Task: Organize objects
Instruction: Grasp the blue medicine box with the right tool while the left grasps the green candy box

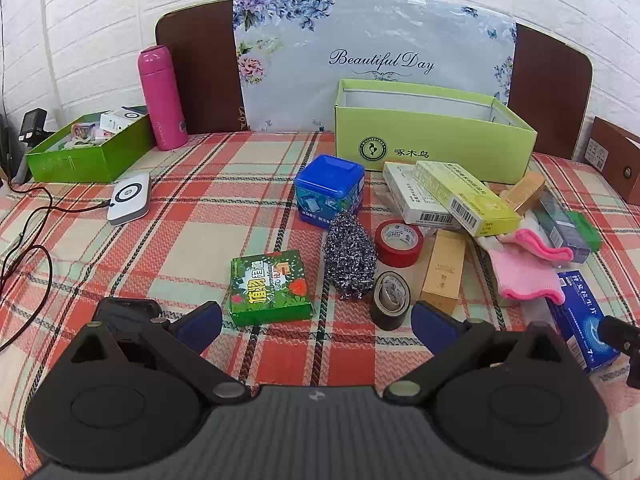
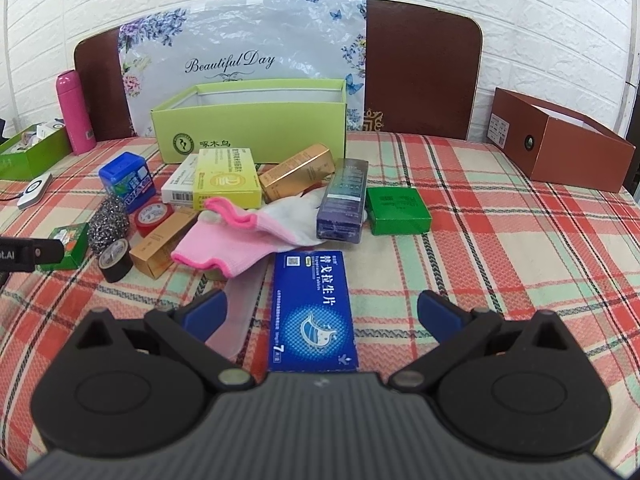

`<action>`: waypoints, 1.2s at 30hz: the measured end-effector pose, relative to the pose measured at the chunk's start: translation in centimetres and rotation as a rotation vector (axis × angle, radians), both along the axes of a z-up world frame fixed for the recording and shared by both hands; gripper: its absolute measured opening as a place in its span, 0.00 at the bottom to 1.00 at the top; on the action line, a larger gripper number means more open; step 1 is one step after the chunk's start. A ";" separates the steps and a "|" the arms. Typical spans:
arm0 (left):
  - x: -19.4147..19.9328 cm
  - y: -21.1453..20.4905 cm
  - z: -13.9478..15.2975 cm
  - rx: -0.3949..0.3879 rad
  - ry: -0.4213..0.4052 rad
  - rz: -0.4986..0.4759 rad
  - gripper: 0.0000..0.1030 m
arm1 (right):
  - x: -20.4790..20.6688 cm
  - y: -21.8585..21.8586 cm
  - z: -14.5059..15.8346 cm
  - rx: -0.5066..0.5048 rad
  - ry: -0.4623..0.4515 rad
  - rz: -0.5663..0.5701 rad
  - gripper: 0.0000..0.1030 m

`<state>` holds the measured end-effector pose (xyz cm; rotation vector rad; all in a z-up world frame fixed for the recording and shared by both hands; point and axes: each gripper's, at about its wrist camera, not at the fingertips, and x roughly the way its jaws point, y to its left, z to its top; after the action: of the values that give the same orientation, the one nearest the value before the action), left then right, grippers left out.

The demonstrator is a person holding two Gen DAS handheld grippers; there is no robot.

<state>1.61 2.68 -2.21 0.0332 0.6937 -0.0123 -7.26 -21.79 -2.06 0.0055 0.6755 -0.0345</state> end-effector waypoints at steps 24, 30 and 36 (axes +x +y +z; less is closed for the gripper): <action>2.1 4.1 -1.5 0.045 0.015 0.003 1.00 | 1.1 -0.6 -1.0 0.010 0.041 -0.016 1.00; 6.0 4.4 -3.2 0.020 0.059 0.013 1.00 | 1.7 -0.2 -1.9 0.009 0.075 -0.007 1.00; 8.5 4.0 -5.4 -0.040 0.094 -0.004 0.85 | 2.3 0.0 -2.4 0.004 0.087 0.034 1.00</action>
<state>10.08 6.68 -7.60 -0.0046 0.7867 -0.0322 -5.00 -21.81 -4.42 -0.0034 0.7630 -0.0003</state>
